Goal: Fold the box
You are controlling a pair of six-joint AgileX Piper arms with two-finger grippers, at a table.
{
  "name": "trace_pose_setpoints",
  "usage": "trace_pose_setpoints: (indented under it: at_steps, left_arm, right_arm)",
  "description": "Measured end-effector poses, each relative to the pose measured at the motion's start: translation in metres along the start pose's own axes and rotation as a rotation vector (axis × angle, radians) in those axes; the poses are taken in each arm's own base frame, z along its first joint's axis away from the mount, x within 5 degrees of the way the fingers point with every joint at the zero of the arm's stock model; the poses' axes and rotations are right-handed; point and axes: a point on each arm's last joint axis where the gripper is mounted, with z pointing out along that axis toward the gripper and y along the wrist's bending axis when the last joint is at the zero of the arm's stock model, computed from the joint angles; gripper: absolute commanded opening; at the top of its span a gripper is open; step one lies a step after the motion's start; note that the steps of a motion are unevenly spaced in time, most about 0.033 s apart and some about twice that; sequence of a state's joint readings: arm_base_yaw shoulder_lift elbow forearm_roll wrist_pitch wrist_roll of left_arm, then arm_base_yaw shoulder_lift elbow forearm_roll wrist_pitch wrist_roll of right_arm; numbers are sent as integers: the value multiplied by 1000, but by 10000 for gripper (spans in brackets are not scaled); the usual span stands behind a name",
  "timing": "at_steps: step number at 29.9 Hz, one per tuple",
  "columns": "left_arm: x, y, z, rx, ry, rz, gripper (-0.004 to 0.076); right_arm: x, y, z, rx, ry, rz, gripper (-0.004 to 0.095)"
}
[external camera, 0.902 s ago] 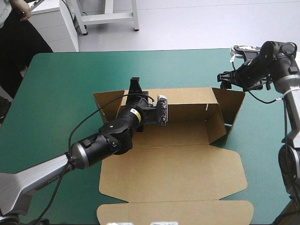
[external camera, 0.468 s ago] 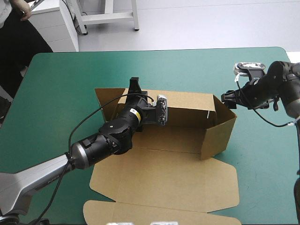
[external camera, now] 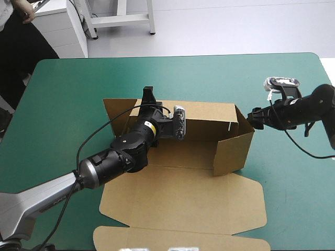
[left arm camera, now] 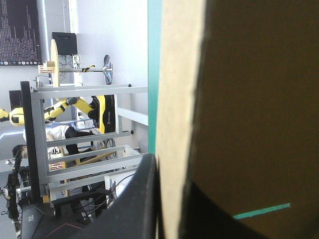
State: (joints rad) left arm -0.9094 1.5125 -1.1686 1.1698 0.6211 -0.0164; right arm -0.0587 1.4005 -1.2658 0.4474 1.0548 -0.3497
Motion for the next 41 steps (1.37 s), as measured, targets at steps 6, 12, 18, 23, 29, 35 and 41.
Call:
trace_pose_setpoints:
  at_steps: [6, 12, 18, 23, 29, 35, 41]
  left_arm:
    - [1, 0, 0, 0, 9, 0, -8]
    - [1, 0, 0, 0, 14, 0, -8]
    - [2, 0, 0, 0, 21, -1, -8]
    - [2, 0, 0, 0, 23, 0, -8]
    - [2, 0, 0, 0, 23, 1, -8]
    - [2, 0, 0, 0, 23, 1, -8]
    - [2, 0, 0, 0, 24, 2, -8]
  right_arm:
    - [36, 6, 2, -17, -84, -62, 699]
    - [69, 10, 13, -65, -134, -144, 699]
    - [86, 16, 20, -137, -141, -221, 699]
    - [89, 18, 22, -162, -144, -260, 699]
    - [82, 24, 19, -214, -247, -318, 699]
    - [79, 32, 23, -228, -273, -359, 698]
    - [75, 50, 32, -200, -307, -416, 698]
